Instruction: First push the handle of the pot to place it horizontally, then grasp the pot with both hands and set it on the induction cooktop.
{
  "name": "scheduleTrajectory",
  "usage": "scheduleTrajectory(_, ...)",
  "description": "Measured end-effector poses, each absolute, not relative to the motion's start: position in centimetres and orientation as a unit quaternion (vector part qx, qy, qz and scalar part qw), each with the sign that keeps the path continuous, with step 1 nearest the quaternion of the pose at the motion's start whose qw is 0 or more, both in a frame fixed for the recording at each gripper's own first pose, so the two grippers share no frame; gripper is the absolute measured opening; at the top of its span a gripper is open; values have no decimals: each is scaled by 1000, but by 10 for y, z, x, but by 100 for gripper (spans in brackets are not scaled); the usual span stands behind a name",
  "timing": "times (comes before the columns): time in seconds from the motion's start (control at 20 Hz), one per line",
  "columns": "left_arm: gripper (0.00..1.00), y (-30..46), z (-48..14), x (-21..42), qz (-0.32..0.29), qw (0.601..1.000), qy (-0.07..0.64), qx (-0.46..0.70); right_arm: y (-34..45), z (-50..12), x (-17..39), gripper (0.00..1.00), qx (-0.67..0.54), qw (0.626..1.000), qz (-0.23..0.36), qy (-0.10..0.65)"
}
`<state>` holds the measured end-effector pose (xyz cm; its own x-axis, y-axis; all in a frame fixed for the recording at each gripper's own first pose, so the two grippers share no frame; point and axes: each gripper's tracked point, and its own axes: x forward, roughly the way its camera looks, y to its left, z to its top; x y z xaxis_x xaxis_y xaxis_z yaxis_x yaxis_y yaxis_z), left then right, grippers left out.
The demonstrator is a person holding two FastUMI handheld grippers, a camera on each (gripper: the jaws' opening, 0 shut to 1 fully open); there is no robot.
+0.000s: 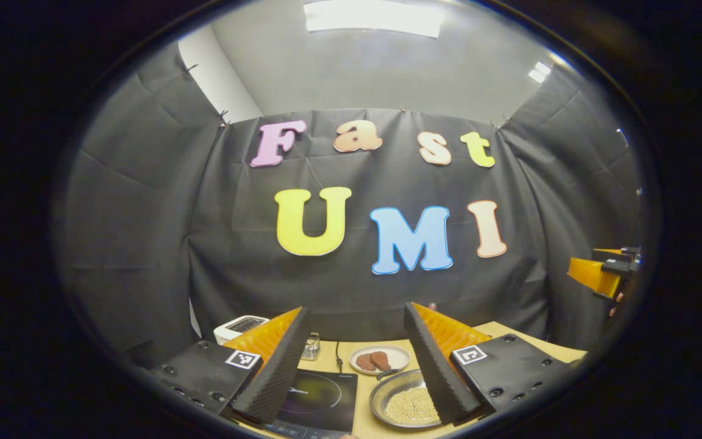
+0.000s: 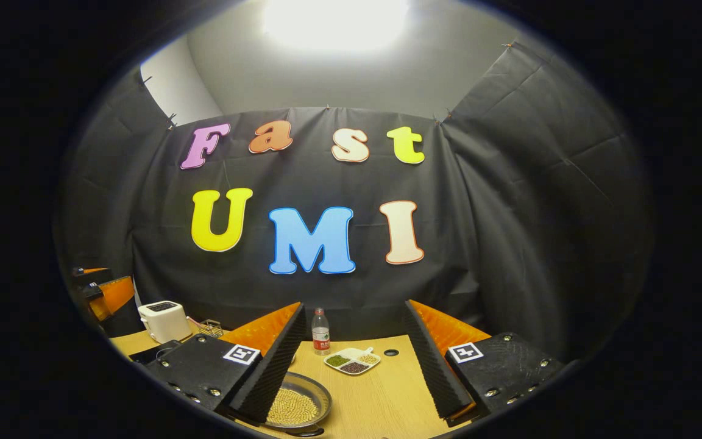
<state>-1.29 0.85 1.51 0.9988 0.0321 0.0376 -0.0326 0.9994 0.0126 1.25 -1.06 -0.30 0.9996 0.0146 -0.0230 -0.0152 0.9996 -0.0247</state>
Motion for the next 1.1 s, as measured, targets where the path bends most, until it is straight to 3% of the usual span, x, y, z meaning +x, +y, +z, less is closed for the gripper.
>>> scheduleTrajectory(0.15,98,7,15,-13,19,1000,-19,7,-14,-7,12,77,-24,1000,9,17)
scheduleTrajectory(0.2,98,6,15,-15,20,1000,-19,7,-17,-7,14,77,-28,999,3,16)
scheduleTrajectory(0.25,99,4,16,-15,21,1000,-19,7,-17,-9,14,52,-26,999,13,18)
scheduleTrajectory(0.4,100,-2,17,-18,27,999,-19,7,-17,-9,13,47,-36,999,29,24)
scheduleTrajectory(0.45,99,-4,18,-19,30,999,-19,8,-19,-9,18,25,-38,998,37,21)
scheduleTrajectory(0.6,99,-11,17,-24,44,999,-18,11,-11,-13,27,8,-45,996,71,23)
scheduleTrajectory(0.65,100,-12,17,-27,51,998,-16,13,6,-18,13,1,-42,993,107,30)
scheduleTrajectory(1.1,100,3,7,-68,136,990,-1,33,89,-107,-34,1,-37,931,331,148)
